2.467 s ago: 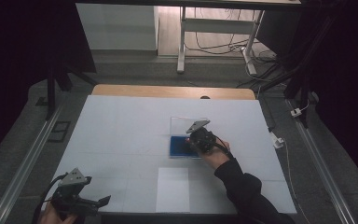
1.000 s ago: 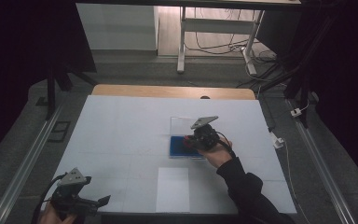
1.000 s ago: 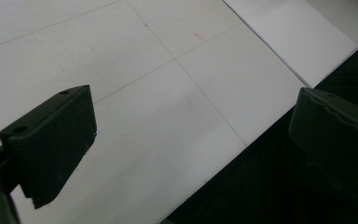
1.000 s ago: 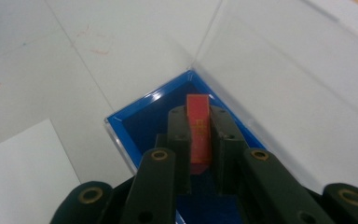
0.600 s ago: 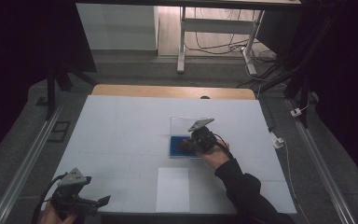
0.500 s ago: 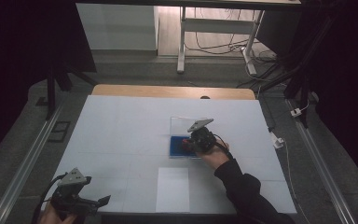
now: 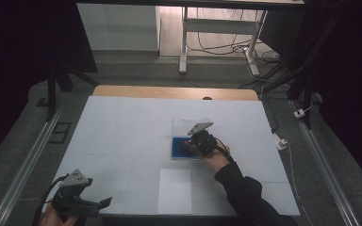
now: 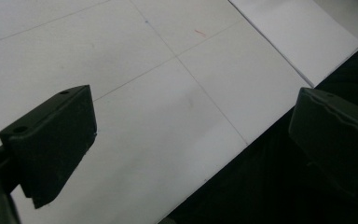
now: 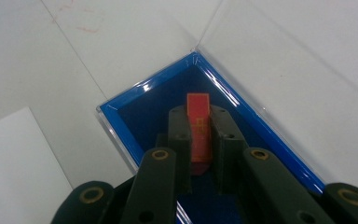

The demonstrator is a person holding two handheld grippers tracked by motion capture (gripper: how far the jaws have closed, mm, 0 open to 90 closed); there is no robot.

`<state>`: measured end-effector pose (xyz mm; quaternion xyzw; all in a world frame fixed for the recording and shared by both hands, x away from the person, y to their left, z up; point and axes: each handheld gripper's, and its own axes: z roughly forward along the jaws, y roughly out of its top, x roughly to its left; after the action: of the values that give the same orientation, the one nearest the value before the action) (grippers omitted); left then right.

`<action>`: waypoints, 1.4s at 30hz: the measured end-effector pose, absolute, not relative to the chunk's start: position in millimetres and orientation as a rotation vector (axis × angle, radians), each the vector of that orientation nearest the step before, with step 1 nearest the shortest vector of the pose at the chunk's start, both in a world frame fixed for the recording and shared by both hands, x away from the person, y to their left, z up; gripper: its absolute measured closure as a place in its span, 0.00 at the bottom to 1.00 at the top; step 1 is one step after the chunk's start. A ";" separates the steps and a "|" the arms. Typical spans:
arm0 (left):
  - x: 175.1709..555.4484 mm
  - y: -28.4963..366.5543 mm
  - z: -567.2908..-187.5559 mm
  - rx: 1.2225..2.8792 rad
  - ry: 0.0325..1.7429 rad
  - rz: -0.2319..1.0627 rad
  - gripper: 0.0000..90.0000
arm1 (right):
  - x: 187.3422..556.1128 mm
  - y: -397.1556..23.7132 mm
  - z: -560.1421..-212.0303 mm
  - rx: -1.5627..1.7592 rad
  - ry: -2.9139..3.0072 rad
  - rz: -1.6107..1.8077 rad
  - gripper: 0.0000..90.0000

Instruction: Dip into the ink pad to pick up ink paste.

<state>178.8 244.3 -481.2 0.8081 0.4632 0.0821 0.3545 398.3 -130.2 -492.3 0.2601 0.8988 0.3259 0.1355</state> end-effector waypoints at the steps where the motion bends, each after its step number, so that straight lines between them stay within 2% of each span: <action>1: 178.8 244.5 -481.2 2.089 1.197 0.212 0.01 | 402.1 -134.1 -493.0 0.787 2.615 0.981 0.90; 7: 179.1 245.1 -481.2 2.085 1.198 0.210 0.01 | 406.1 -138.9 -494.3 0.830 2.628 1.029 0.90; 15: 179.4 244.9 -481.1 2.082 1.203 0.207 0.01 | 388.0 -121.5 -493.1 0.669 2.556 0.864 0.90; 19: 179.2 245.5 -481.2 2.078 1.202 0.206 0.01 | 395.9 -131.4 -494.5 0.774 2.578 0.974 0.90; 42: 179.4 245.1 -481.4 2.081 1.199 0.207 0.01 | 398.3 -134.6 -492.8 0.773 2.586 1.000 0.89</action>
<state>179.4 245.1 -481.4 0.8063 0.4644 0.0800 0.3574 398.3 -134.6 -492.8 0.2661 0.8907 0.3444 0.1315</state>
